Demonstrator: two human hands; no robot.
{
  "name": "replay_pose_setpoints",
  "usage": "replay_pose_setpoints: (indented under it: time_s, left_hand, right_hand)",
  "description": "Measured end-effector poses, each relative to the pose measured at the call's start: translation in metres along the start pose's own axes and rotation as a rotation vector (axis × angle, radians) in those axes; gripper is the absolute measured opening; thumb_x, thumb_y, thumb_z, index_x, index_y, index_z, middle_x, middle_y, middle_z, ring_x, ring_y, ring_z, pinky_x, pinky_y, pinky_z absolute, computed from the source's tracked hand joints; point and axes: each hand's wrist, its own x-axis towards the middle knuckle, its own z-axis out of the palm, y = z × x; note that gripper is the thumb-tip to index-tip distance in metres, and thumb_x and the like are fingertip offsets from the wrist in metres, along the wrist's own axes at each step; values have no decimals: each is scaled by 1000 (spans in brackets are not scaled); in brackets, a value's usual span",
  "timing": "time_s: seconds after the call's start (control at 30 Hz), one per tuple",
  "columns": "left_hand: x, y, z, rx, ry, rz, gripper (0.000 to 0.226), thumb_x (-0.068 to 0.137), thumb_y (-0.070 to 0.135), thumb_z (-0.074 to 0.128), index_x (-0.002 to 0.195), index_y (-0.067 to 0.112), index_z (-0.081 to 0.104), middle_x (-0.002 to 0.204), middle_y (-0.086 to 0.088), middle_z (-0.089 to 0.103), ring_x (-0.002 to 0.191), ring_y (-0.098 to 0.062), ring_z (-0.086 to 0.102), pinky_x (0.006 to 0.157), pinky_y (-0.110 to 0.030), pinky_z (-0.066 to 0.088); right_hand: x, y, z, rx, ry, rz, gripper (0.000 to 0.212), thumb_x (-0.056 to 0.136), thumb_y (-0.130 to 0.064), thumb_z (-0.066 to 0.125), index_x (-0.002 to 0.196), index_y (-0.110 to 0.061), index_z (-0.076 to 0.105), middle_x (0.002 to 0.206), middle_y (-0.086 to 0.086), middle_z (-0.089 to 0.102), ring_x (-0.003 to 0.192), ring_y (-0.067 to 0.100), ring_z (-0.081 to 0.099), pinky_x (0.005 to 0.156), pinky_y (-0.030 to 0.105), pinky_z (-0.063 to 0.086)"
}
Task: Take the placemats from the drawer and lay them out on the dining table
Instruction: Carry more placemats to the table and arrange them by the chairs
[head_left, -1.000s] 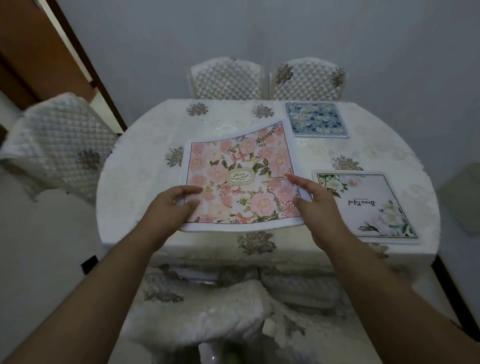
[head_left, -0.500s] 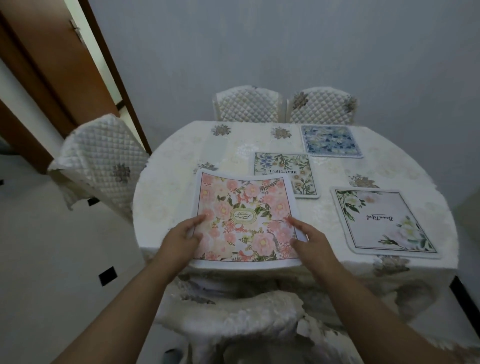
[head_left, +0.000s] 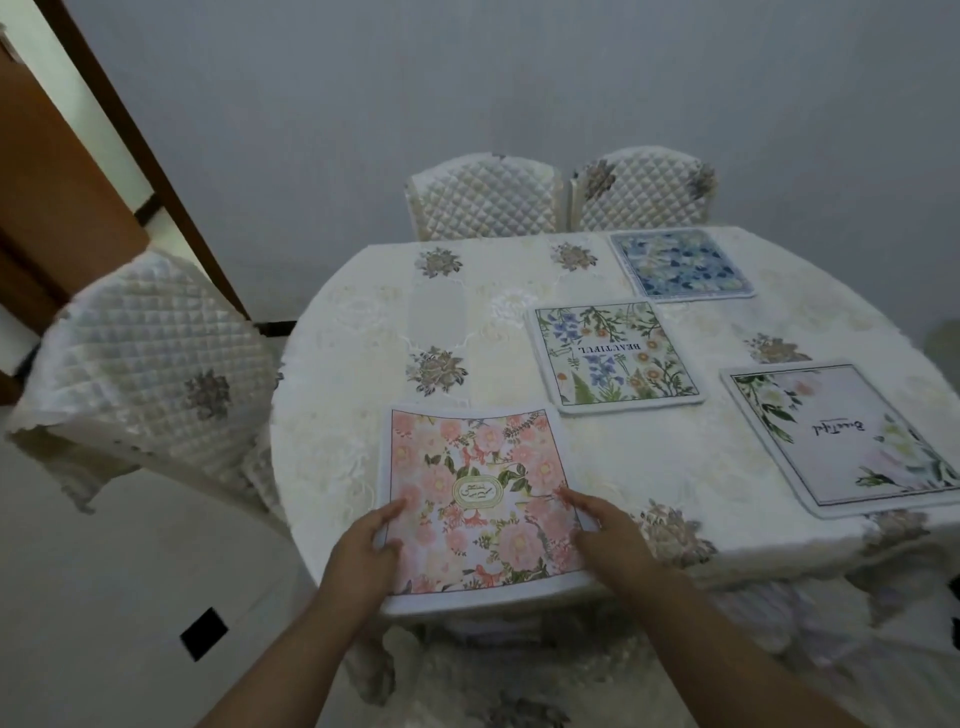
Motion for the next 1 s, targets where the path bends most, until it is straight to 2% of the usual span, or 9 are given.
replay_pose_setpoints:
  time_s: [0.07,0.13,0.2,0.3,0.57,0.63,0.77,0.93,1.0]
  left_hand:
    - [17,-7,0,13,4,16,49,97,4,54,132,39,62,144,-1,55,121,-23,58,98,-35,53]
    - [33,-12,2,7,11,34,49,98,3,52,133,35,61,144,0,55,126,-24,56,103,-36,50]
    - [47,-15,6,2,29,48,48,99,3,51,134,34,61,145,0,53,130,-24,53,107,-38,47]
    - [64,-18,14,-11,39,63,48,100,3,52,134,36,61,147,1,52,133,-23,50,112,-41,44]
    - [88,-15,44,-8,-2,112,49,101,6,51,136,40,58,139,13,51,129,-13,49,113,-40,43]
    - [88,-14,53,7,-18,134,50,101,7,52,136,43,56,136,16,50,127,-9,48,112,-37,43]
    - [88,-13,69,25,-38,128,52,99,9,55,136,45,55,137,16,51,128,-8,49,112,-35,43]
    - [81,-20,70,32,-23,109,53,97,7,57,136,42,56,139,11,53,123,-19,58,104,-40,51]
    - [79,-24,68,43,-17,113,53,97,6,56,137,40,56,137,12,52,121,-20,59,103,-40,52]
  right_hand:
    - [15,1,11,11,-8,33,57,92,5,53,134,-32,62,144,-1,52,86,-2,60,80,37,61]
    - [34,1,18,38,-27,50,57,92,4,52,132,-35,64,144,-2,53,89,5,65,86,48,58]
    - [53,2,23,87,-32,57,58,91,4,50,130,-36,65,143,-2,54,99,14,67,86,43,60]
    - [79,4,24,148,-44,72,58,91,5,49,129,-34,66,141,0,56,110,16,62,85,29,60]
    - [105,34,-6,528,-108,290,58,90,19,49,122,-22,72,126,8,67,105,32,71,88,49,59]
    - [108,40,-14,498,-73,281,59,89,19,50,120,-24,74,126,7,68,105,34,70,87,51,59]
    - [107,42,-25,389,6,235,58,90,15,51,125,-27,71,121,4,69,99,24,71,79,39,62]
    - [104,40,-23,5,22,101,55,94,-1,53,133,-39,63,126,-2,63,96,19,69,83,45,61]
    - [102,39,-19,-79,7,57,53,96,-4,52,137,-37,59,135,0,60,104,20,65,84,34,59]
